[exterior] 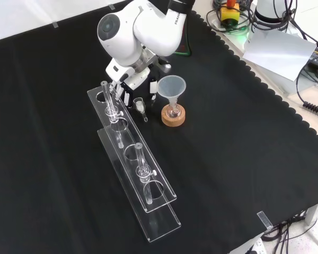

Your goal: Pick up the weighing funnel.

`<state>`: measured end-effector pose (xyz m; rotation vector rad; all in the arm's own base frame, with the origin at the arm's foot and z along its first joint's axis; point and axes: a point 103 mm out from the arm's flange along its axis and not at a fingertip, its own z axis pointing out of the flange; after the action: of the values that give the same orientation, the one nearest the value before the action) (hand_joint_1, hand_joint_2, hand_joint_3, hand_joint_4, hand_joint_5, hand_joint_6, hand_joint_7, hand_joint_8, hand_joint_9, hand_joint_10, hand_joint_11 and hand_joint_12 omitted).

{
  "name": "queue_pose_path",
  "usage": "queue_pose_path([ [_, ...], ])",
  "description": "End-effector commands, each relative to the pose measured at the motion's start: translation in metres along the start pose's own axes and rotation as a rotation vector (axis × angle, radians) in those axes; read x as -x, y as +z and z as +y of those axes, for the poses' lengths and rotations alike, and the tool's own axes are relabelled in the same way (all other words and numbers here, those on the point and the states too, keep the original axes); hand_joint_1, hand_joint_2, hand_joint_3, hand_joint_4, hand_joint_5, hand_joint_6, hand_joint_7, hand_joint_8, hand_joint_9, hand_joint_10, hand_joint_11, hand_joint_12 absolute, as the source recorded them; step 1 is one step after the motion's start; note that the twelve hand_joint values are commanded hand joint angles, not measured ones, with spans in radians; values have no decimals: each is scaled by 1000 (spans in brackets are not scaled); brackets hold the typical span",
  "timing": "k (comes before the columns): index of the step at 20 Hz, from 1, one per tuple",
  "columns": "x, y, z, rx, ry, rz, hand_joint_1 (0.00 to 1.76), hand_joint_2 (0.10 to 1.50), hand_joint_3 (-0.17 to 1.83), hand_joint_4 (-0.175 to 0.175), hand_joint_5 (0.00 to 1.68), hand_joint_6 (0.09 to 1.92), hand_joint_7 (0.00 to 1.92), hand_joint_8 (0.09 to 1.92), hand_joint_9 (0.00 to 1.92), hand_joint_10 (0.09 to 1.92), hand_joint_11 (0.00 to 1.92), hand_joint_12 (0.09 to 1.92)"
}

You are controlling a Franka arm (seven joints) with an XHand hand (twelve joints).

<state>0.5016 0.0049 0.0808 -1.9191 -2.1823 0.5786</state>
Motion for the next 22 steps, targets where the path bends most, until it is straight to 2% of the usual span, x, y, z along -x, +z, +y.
queue_pose_path([
  [1, 7, -12, -3, -3, 14, -16, 1073, 710, 715, 175, 1099, 1000, 547, 676, 828, 507, 469, 1286],
  [9, 17, -23, -12, 1, 35, -23, 1077, 695, 739, 175, 1105, 1002, 551, 678, 834, 508, 474, 1286],
  [18, 10, -10, -8, -18, 18, -35, 1079, 687, 751, 175, 1108, 1003, 553, 679, 835, 508, 474, 1285],
  [22, 9, -10, -6, -16, 25, -51, 1079, 685, 755, 175, 1109, 1003, 553, 679, 835, 508, 474, 1285],
])
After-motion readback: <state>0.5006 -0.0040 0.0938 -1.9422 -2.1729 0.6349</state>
